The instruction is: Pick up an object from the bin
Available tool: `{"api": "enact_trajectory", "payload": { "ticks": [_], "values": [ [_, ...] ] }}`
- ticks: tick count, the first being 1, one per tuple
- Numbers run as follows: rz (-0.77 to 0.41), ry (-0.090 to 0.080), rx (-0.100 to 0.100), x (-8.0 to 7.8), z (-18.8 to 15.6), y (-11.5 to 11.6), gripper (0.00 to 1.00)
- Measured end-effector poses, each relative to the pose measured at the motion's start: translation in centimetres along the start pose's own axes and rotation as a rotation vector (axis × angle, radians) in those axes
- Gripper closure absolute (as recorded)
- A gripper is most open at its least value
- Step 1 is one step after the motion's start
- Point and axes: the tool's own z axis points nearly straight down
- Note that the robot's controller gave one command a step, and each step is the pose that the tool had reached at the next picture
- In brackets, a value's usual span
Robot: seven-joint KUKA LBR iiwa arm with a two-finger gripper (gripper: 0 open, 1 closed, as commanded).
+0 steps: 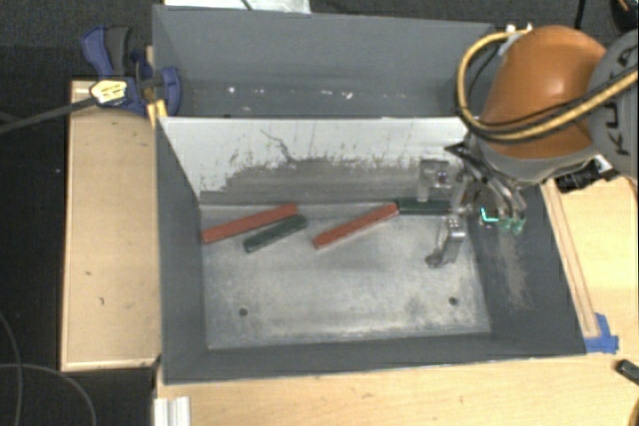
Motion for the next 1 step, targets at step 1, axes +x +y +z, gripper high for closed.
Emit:
{"api": "enact_trajectory", "payload": {
  "ticks": [1],
  "values": [
    [0.093, -0.003, -0.004, -2.43, 4.74, 8.57, 0.0]
  ]
}}
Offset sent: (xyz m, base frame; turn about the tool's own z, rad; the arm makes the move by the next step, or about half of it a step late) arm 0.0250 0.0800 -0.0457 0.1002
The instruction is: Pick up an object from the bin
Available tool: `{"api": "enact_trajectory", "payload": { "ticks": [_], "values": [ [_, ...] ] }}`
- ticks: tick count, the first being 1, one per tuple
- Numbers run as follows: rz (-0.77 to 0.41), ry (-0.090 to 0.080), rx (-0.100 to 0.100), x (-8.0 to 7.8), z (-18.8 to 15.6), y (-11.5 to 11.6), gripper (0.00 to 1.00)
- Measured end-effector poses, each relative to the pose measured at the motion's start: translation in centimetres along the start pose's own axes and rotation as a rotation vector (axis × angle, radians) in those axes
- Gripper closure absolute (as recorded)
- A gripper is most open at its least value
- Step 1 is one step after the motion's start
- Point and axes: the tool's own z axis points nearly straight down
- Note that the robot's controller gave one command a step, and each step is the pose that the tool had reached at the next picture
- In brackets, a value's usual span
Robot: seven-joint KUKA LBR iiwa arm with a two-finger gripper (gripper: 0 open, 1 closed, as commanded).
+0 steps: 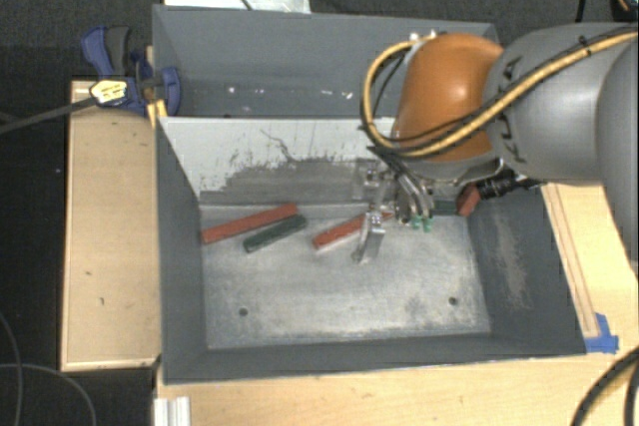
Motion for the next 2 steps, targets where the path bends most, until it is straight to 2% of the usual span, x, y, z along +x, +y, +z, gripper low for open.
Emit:
{"api": "enact_trajectory", "payload": {
  "ticks": [1, 2],
  "values": [
    [-0.289, 0.001, 0.004, -0.79, 8.58, 0.05, 0.0],
    [-0.287, -0.004, 0.003, -0.92, 8.36, 0.07, 1.0]
  ]
}}
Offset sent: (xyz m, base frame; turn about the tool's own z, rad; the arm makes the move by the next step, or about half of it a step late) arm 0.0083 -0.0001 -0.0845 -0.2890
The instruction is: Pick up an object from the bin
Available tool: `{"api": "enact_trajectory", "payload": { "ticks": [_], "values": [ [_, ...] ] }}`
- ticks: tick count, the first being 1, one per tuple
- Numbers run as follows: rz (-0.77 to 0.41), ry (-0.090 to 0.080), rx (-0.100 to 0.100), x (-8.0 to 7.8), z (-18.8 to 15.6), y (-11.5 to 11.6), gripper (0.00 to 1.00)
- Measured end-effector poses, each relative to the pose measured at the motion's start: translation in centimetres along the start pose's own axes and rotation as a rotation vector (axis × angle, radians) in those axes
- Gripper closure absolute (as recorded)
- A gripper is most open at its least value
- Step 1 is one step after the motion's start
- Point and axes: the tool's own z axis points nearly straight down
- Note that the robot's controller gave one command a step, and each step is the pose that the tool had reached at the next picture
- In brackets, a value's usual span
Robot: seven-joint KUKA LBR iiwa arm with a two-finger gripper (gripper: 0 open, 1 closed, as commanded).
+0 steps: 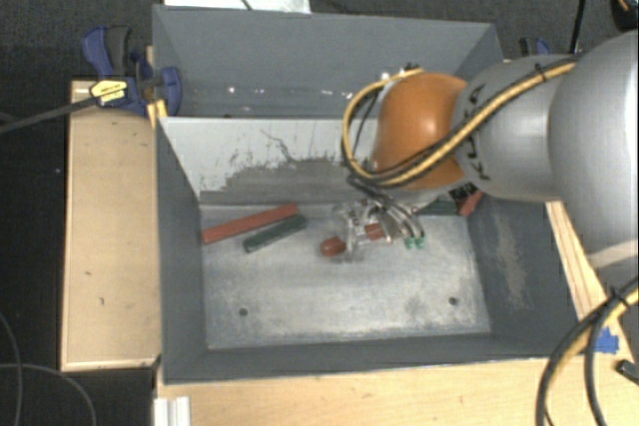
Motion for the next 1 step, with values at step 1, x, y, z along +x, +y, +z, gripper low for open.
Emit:
{"api": "enact_trajectory", "payload": {
  "ticks": [1],
  "values": [
    [-0.183, -0.01, 0.002, 0.89, -20.08, 1.71, 1.0]
  ]
}}
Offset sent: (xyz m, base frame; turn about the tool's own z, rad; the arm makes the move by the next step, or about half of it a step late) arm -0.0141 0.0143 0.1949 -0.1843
